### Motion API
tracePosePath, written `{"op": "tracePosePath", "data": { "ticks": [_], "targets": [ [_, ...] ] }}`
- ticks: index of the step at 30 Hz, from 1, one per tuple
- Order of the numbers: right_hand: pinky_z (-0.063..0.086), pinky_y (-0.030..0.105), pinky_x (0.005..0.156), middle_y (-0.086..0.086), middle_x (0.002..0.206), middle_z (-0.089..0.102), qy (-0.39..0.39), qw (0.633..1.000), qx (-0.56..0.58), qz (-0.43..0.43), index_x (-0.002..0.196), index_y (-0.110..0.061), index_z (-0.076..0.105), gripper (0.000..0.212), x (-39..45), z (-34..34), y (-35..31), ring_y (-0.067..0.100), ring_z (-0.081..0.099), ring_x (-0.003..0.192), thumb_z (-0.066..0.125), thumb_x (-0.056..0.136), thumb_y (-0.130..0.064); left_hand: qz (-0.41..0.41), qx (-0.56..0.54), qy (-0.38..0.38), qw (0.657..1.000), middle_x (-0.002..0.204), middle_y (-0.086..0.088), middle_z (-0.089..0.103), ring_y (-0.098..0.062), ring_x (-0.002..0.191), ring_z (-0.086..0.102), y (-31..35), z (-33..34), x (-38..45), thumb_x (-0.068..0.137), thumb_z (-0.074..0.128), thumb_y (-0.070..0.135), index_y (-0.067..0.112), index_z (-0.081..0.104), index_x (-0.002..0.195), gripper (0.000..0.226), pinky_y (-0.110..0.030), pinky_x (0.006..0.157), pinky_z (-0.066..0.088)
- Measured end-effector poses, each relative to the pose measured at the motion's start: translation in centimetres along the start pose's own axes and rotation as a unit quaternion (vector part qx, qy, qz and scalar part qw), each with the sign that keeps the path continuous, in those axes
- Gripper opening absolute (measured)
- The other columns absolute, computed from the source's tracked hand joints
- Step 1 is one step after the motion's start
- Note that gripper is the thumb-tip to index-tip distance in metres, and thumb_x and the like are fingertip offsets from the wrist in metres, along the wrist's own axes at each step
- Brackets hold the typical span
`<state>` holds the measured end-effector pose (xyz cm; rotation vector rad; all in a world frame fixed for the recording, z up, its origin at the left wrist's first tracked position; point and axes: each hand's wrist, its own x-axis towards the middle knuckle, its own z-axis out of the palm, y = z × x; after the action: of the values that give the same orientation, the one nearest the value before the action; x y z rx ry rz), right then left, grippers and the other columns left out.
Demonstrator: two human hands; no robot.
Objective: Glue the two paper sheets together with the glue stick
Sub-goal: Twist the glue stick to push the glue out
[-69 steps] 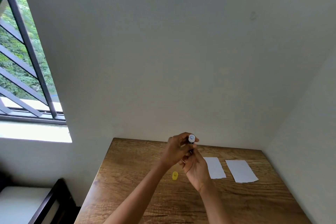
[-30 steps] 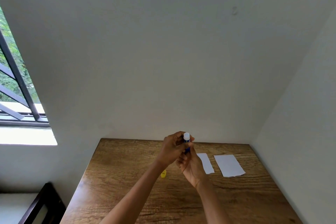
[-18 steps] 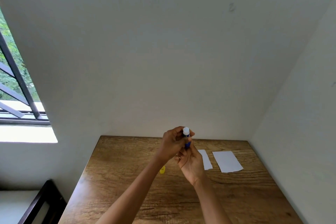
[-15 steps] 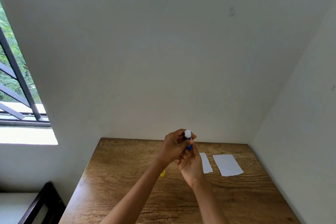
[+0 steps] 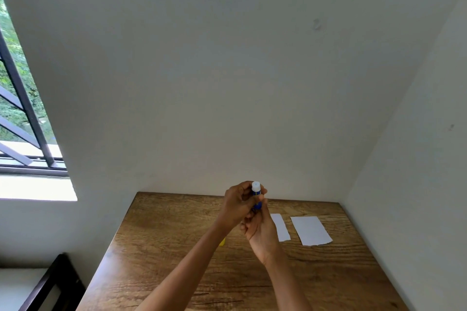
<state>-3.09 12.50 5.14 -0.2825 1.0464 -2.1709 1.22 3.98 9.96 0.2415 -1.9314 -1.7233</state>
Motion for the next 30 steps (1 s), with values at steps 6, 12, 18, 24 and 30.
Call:
{"op": "tracePosePath", "data": {
  "ticks": [6, 12, 18, 24, 30],
  "targets": [
    [0.036, 0.026, 0.055, -0.001, 0.062, 0.052, -0.018, 1.0, 0.012, -0.017, 0.091, -0.014, 0.06, 0.026, -0.7, -0.7, -0.3, 0.009, 0.045, 0.055, 0.041, 0.093, -0.032, 0.006, -0.015, -0.008, 1.0, 0.089, 0.011, 0.073, -0.004, 0.087, 0.07, 0.0, -0.2, 0.2, 0.085, 0.065, 0.004, 0.025, 0.066, 0.089, 0.022, -0.019, 0.075, 0.056],
    [0.032, 0.026, 0.053, -0.004, 0.057, 0.048, -0.008, 1.0, 0.004, -0.011, 0.075, -0.018, 0.06, 0.037, -0.5, 0.0, -0.6, 0.008, 0.041, 0.051, 0.042, 0.087, -0.048, 0.014, -0.002, -0.026, 1.0, 0.089, 0.012, 0.073, -0.002, 0.084, 0.07, 0.3, 0.1, 0.3, 0.085, 0.065, 0.005, 0.019, 0.067, 0.094, 0.017, -0.017, 0.071, 0.056],
    [0.037, 0.025, 0.054, -0.001, 0.06, 0.051, -0.025, 0.998, 0.053, -0.012, 0.083, -0.016, 0.064, 0.032, -0.7, -0.4, -0.3, 0.009, 0.044, 0.053, 0.04, 0.093, -0.034, 0.007, 0.002, -0.022, 1.0, 0.088, 0.006, 0.072, -0.002, 0.083, 0.07, 0.3, -0.3, 0.5, 0.084, 0.066, 0.005, 0.012, 0.067, 0.097, 0.015, -0.016, 0.071, 0.056],
    [0.037, 0.022, 0.046, -0.003, 0.053, 0.05, -0.012, 0.999, 0.043, -0.007, 0.072, -0.019, 0.066, 0.04, -0.5, 0.7, -0.2, 0.008, 0.044, 0.048, 0.041, 0.09, -0.045, 0.016, 0.015, -0.02, 1.0, 0.088, 0.009, 0.072, 0.001, 0.087, 0.069, 0.6, -0.3, 0.3, 0.085, 0.065, 0.005, 0.017, 0.067, 0.096, 0.016, -0.016, 0.077, 0.055],
    [0.035, 0.024, 0.05, -0.002, 0.055, 0.049, -0.037, 0.999, 0.039, -0.001, 0.08, -0.013, 0.061, 0.031, -0.7, 0.5, -0.2, 0.009, 0.043, 0.05, 0.043, 0.09, -0.037, 0.006, -0.01, -0.02, 1.0, 0.084, 0.007, 0.073, -0.004, 0.082, 0.071, 0.6, -1.2, 0.4, 0.084, 0.066, 0.004, 0.023, 0.066, 0.09, 0.02, -0.024, 0.079, 0.058]
  ]
}}
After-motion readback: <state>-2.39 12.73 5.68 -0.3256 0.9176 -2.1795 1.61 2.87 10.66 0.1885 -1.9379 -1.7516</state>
